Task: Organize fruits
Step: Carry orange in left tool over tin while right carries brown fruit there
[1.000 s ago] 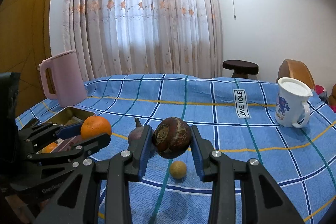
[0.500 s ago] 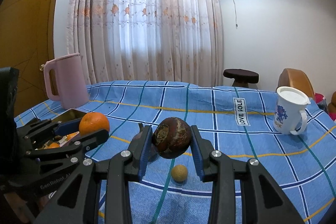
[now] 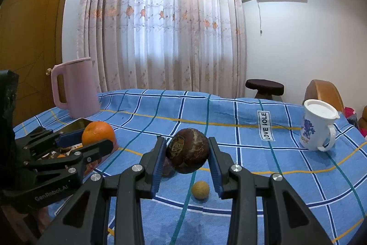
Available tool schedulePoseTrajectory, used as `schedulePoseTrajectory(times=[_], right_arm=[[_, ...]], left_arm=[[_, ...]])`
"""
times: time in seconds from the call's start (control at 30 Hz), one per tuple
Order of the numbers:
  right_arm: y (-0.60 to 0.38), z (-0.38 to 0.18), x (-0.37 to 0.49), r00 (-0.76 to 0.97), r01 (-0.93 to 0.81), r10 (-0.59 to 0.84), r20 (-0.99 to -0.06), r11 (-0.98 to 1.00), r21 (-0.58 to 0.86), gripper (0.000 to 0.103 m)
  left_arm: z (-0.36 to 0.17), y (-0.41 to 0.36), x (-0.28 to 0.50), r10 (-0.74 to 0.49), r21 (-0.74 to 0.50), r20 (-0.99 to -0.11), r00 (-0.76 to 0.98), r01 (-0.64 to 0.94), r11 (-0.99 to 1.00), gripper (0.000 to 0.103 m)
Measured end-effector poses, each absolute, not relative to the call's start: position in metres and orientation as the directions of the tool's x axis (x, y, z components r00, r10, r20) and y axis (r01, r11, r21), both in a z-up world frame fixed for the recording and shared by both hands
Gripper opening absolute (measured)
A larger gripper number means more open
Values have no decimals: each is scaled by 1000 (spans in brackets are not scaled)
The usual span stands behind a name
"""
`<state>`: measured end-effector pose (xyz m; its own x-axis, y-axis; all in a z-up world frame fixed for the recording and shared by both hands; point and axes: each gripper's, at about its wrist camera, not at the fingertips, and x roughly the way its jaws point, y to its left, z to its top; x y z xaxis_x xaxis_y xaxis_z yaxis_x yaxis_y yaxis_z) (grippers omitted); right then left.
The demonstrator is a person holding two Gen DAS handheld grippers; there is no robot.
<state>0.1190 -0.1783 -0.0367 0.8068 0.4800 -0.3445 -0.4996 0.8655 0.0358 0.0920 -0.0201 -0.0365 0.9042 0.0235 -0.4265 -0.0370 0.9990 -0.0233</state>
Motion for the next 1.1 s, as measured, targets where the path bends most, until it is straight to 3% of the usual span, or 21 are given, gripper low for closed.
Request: schedulePoseTrajectory(times=[0.3,0.63,1.1], right_arm=[[-145,-31,113,743,-574,554,-376,816,69,38],[-68,-14,96,630,-721,678,-380,692,39,38],[-3,-43,87,509,-812,719,-474,583,13,38]], left_arm=[[-32,7,75,39,-52,-446,894,-70,996,48],[-22,74,55,166,-17,-460,872,-196,981,48],[-43,135,56,252,-33,-535,806,-318,948,48]])
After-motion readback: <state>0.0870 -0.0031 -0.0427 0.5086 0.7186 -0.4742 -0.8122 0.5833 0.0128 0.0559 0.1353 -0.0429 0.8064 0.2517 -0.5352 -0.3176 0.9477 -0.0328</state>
